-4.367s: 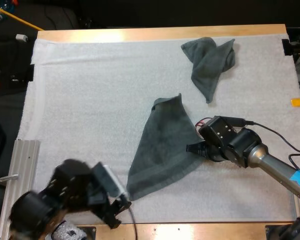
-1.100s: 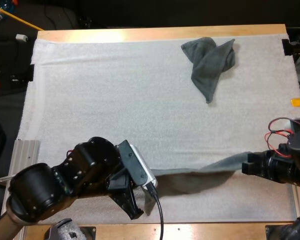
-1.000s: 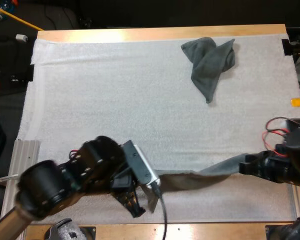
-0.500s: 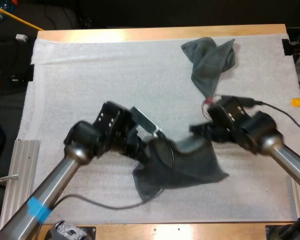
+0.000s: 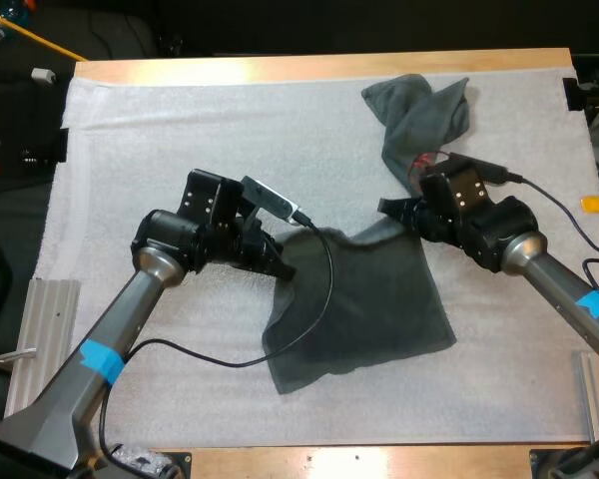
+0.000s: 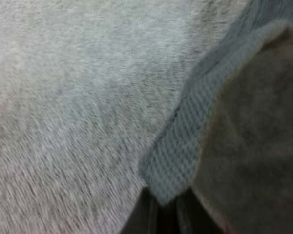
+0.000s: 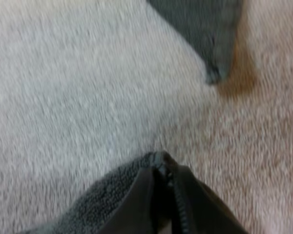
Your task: Pick towel from pile, fold and stack
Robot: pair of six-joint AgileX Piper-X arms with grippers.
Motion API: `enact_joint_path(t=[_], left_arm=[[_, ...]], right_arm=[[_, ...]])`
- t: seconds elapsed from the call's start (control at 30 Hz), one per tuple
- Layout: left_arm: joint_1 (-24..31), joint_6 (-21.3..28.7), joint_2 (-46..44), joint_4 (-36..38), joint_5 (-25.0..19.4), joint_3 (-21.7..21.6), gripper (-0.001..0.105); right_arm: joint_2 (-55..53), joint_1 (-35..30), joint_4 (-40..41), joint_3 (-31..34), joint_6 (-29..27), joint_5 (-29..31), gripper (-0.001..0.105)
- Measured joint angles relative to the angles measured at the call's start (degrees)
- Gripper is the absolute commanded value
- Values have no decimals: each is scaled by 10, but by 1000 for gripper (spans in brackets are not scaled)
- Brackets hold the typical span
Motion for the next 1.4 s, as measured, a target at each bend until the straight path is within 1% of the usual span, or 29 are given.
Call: enact_joint_path(t=[0.07,0.1,0.13,0.17,0.2,0.23,0.27,0.3,0.33,0.37,0.4,0.43,0.47,0.53,0.63,0.73,0.83,0.93,1.03,1.2,1.3,1.4], left_arm=[[8,22,8,-1,-4,0,0],[12,30,9,-1,-14,0,0],[15,37,10,-1,-27,0,2],[16,42,9,-1,-44,0,3],[16,49,9,-1,-62,0,9],[17,57,9,-1,-82,0,19],[17,65,9,-2,-99,0,23],[17,71,9,-5,-114,0,35],[17,73,9,-9,-130,0,47],[17,74,9,-11,-150,0,54],[17,75,9,-10,-168,-1,65],[17,75,9,-6,-185,-3,73],[17,75,9,1,-200,-5,73],[17,75,8,16,-223,-12,64],[17,68,-8,45,-228,-14,55],[17,50,-44,71,-206,-14,55],[17,27,-95,97,-165,-14,55],[17,-1,-146,126,-131,-15,55],[17,-19,-204,163,-99,-15,55],[17,-67,-308,213,-47,-15,55],[17,-95,-360,245,-25,-15,55],[17,-120,-409,274,-19,-15,55]], right_arm=[[2,0,-12,0,0,0,1],[3,0,-16,0,0,0,6],[3,0,-22,1,0,0,15],[4,0,-32,1,0,-3,19],[6,0,-41,1,0,-7,34],[8,0,-50,1,1,-9,48],[9,0,-60,1,1,-11,58],[11,0,-73,1,1,-15,70],[11,0,-85,1,0,-19,77],[11,0,-92,1,-5,-21,77],[11,0,-95,0,-12,-22,76],[11,0,-97,-1,-22,-22,74],[9,0,-97,-2,-35,-22,73],[1,0,-94,-2,-53,-22,71],[-24,0,-70,-2,-75,-22,71],[-66,0,-37,-2,-101,-23,71],[-112,0,16,-3,-123,-23,71],[-158,0,75,-4,-134,-23,71],[-205,0,128,-4,-137,-23,71],[-276,0,204,-4,-140,-23,71],[-318,0,250,-4,-140,-23,71],[-354,0,297,-4,-140,-23,71]])
